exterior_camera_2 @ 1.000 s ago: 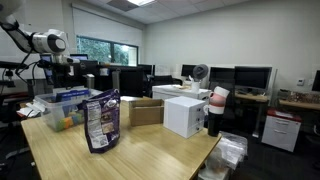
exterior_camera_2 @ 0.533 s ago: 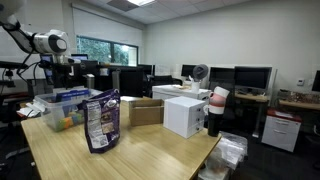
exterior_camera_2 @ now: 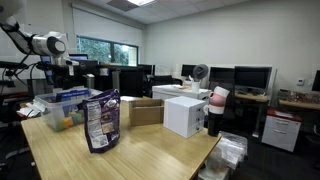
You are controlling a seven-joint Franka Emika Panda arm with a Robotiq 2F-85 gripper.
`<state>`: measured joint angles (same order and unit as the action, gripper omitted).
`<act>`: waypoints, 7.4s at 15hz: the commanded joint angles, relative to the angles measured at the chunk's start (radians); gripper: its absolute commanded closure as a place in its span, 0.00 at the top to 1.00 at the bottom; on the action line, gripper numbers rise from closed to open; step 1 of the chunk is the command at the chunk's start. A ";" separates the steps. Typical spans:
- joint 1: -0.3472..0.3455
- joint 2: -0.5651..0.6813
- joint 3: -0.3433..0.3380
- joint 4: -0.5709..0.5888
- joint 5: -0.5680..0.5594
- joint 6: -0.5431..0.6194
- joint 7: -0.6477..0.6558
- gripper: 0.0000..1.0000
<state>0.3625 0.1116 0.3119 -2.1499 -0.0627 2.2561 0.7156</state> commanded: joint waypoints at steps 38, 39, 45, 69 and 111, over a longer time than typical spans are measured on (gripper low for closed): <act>0.071 0.015 0.016 -0.068 -0.208 0.043 0.157 0.07; 0.071 0.016 0.016 -0.068 -0.205 0.042 0.157 0.05; 0.071 0.016 0.015 -0.060 -0.206 0.034 0.155 0.04; 0.066 0.005 -0.033 0.085 -0.342 -0.052 0.167 0.04; -0.031 -0.259 -0.055 -0.042 0.277 -0.108 -1.374 0.04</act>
<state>0.3412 -0.0738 0.2734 -2.1290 0.1628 2.1846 -0.4642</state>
